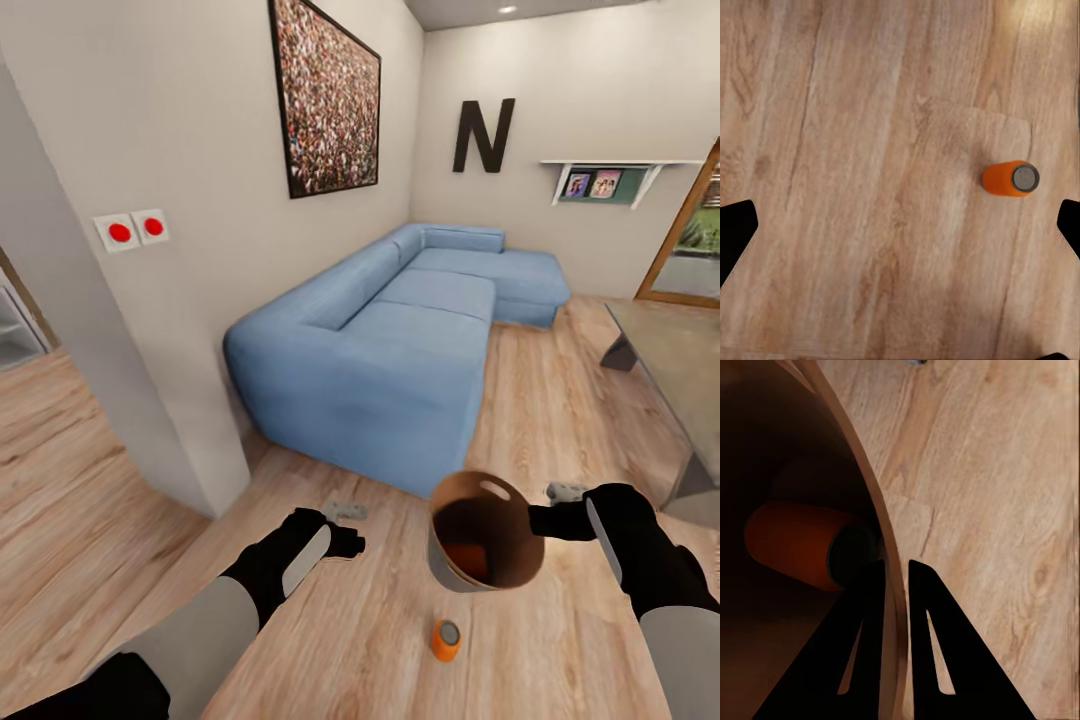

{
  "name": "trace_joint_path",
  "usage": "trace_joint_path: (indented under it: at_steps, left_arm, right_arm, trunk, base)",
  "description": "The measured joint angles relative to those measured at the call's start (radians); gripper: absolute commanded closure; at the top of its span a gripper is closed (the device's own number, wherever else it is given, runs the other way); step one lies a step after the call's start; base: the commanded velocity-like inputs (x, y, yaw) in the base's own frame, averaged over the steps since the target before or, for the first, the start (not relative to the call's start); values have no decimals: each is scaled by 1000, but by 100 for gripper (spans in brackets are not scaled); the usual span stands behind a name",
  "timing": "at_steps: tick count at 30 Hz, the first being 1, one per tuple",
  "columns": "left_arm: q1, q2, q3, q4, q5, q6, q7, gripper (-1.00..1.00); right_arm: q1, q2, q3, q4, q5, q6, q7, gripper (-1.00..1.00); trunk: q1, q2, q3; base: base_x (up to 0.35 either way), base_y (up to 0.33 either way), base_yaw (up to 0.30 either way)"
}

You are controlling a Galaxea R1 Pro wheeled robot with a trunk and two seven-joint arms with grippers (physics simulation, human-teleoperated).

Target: Put the three can of soda from the living room inside the tash can in the kitchen.

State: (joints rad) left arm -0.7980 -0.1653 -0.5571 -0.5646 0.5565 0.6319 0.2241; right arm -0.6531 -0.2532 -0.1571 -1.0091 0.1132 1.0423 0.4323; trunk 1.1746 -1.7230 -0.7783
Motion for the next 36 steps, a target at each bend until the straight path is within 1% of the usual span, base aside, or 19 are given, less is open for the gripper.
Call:
trace_joint_path:
  at_steps: [2,7,11,13,16,18,22,27,32,36]
  left_arm:
    - [0,1,-1,0,-1,1,0,-100]
    - [0,1,-4,-1,-5,6,0,-100]
    - [0,1,-5,-4,-6,11,-1,-100]
    - [0,1,-5,-9,-6,13,-2,-100]
    - [0,1,-4,-12,-6,14,-3,-100]
    - [0,1,-5,-13,-6,14,-3,-100]
    - [0,1,-4,-13,-6,14,-2,-100]
    - [0,1,-5,-13,-6,14,-3,-100]
    - [0,1,-5,-13,-6,14,-4,-100]
    - [0,1,-5,-12,-5,14,-4,-100]
  right_arm:
    - [0,0,-3,0,9,-2,2,100]
    - [0,1,-7,0,-8,1,6,100]
    - [0,1,-8,0,-1,-2,6,100]
    - [0,0,-10,0,-23,-3,6,100]
    - [0,-5,-11,0,-85,2,8,100]
    - [0,-7,-12,0,-97,3,8,100]
    - [0,-9,-13,0,-72,-3,6,100]
    - [0,-9,-14,0,-99,1,8,100]
    - [-1,-10,-14,0,-82,-2,6,100]
    - [-1,-11,-14,0,-88,-1,7,100]
  trunk:
    - [0,0,0]
    - [0,0,0]
    - [0,0,0]
    - [0,0,0]
    - [0,0,0]
    - [0,0,0]
    - [0,0,0]
    - [0,0,0]
    - [0,0,0]
    - [0,0,0]
  base:
    - [347,0,-286]
    - [347,0,-286]
    - [327,0,-286]
    - [142,0,-286]
    - [64,0,-286]
    - [26,3,-286]
    - [10,20,-286]
    - [2,4,-286]
    - [0,2,-286]
    - [0,58,-286]
